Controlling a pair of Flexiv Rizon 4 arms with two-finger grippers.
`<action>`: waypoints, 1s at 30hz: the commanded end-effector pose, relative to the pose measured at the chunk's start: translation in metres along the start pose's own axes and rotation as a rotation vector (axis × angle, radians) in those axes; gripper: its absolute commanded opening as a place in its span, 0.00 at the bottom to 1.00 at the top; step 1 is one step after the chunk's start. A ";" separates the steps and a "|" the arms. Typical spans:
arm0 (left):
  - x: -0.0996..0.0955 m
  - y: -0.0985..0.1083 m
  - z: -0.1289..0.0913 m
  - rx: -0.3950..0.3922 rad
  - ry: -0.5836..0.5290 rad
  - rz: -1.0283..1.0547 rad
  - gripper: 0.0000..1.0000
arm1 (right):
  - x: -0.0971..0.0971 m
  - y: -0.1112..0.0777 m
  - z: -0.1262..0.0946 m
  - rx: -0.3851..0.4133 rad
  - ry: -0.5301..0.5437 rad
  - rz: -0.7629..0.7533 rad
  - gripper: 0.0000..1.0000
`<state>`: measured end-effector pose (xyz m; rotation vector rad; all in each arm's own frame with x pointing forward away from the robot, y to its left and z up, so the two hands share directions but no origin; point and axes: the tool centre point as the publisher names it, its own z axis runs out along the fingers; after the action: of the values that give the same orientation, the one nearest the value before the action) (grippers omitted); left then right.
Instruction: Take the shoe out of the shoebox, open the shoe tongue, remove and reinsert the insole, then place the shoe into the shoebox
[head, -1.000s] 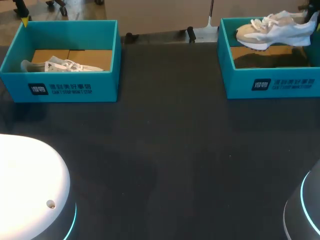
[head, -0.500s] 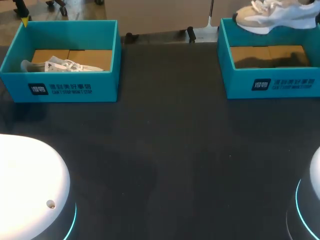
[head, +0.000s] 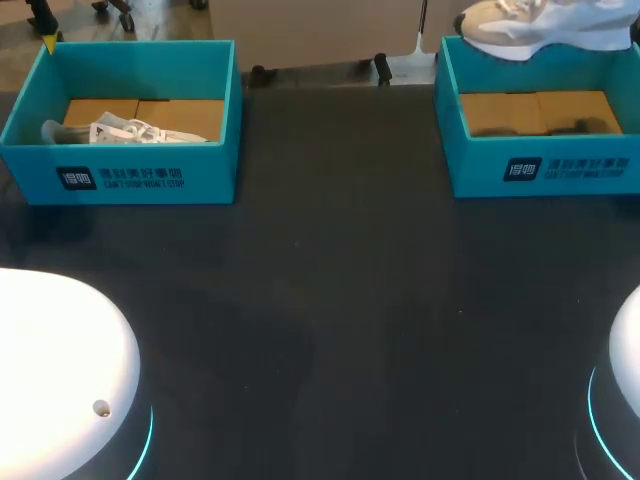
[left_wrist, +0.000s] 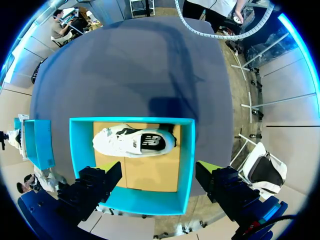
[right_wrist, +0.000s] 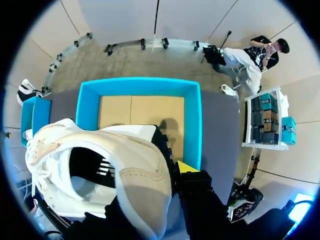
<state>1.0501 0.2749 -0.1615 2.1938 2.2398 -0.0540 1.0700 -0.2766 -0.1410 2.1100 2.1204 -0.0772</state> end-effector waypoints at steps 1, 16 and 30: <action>0.000 0.001 -0.001 0.002 0.002 0.002 1.00 | 0.016 -0.042 -0.016 -0.099 -0.025 0.010 0.00; 0.000 0.001 -0.001 0.002 0.002 0.002 1.00 | 0.065 -0.137 -0.044 -0.150 -0.053 0.070 0.00; 0.000 0.001 -0.001 0.002 0.002 0.002 1.00 | 0.119 -0.233 -0.054 -0.193 -0.060 0.167 0.00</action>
<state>1.0501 0.2748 -0.1615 2.1940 2.2397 -0.0540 0.8655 -0.1620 -0.1217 2.3102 1.9125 -0.1449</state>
